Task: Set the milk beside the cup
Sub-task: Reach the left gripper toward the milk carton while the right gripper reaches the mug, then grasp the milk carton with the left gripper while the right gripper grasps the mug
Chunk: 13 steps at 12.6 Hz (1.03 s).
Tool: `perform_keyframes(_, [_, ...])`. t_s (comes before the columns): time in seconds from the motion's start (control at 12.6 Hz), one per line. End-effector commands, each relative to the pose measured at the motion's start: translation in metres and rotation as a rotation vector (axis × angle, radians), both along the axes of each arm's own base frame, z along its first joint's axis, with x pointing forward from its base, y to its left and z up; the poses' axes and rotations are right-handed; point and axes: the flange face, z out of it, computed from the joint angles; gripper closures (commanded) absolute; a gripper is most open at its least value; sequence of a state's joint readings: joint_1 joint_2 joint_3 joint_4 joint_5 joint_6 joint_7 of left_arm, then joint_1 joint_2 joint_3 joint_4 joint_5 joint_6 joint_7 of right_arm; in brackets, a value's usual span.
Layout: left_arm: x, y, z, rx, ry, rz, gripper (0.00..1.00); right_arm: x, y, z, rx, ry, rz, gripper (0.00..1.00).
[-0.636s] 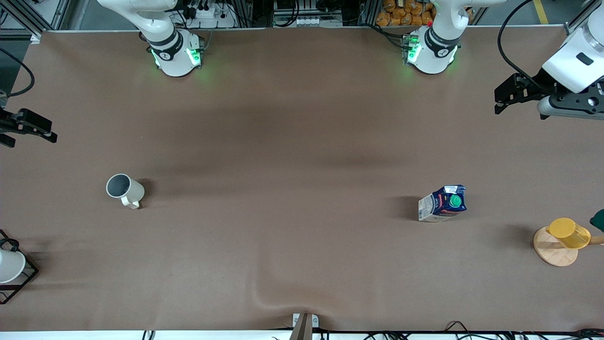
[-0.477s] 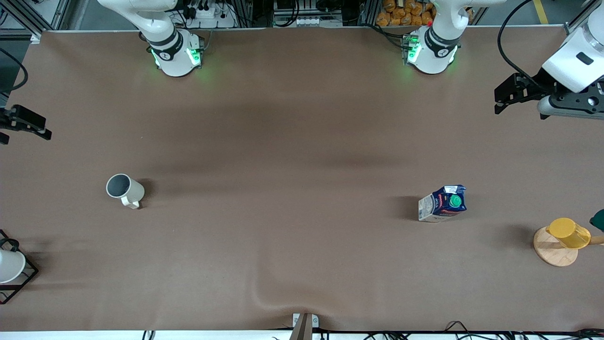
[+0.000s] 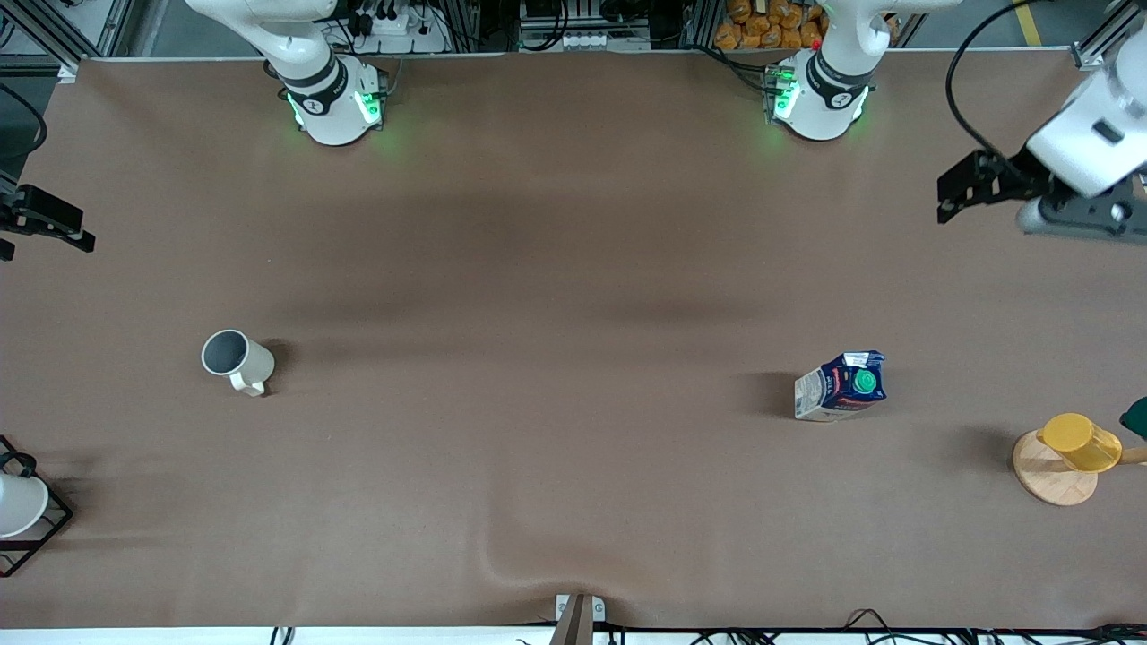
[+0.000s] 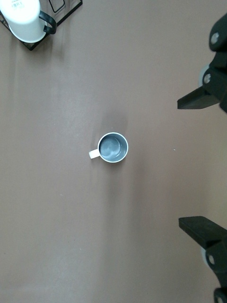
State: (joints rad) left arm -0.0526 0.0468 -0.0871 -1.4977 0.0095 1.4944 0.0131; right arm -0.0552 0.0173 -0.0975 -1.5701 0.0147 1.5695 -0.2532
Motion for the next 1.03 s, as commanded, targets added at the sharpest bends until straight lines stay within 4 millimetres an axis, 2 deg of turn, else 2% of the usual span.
perform_keyframes(0.0, [0.040,-0.003,-0.033,0.004,0.055,0.013,0.00,0.019,-0.012,-0.033,0.005,0.032,-0.007,0.00])
perform_keyframes(0.16, [0.064,-0.007,-0.067,-0.004,0.047,0.028,0.00,0.040,-0.036,-0.080,0.009,0.074,-0.005,0.00])
perform_keyframes(0.32, [0.080,-0.012,-0.106,0.003,0.078,0.022,0.00,0.058,-0.057,-0.116,0.001,0.063,-0.018,0.00])
perform_keyframes(0.48, [0.095,-0.033,-0.148,0.007,0.096,0.006,0.00,0.072,-0.074,-0.164,-0.003,0.075,-0.001,0.00])
perform_keyframes(0.56, [0.101,-0.034,-0.162,0.006,0.093,0.041,0.00,0.077,-0.083,-0.189,0.003,0.094,0.047,0.00])
perform_keyframes(0.72, [0.108,-0.034,-0.186,0.010,0.097,0.059,0.00,0.081,-0.116,-0.240,0.040,0.105,0.064,0.00])
perform_keyframes(0.79, [0.110,-0.032,-0.198,0.025,0.111,0.054,0.00,0.084,-0.119,-0.263,0.089,0.100,0.054,0.00])
perform_keyframes(0.95, [0.118,-0.024,-0.214,0.035,0.099,0.062,0.00,0.088,-0.108,-0.286,0.115,0.122,0.056,0.00])
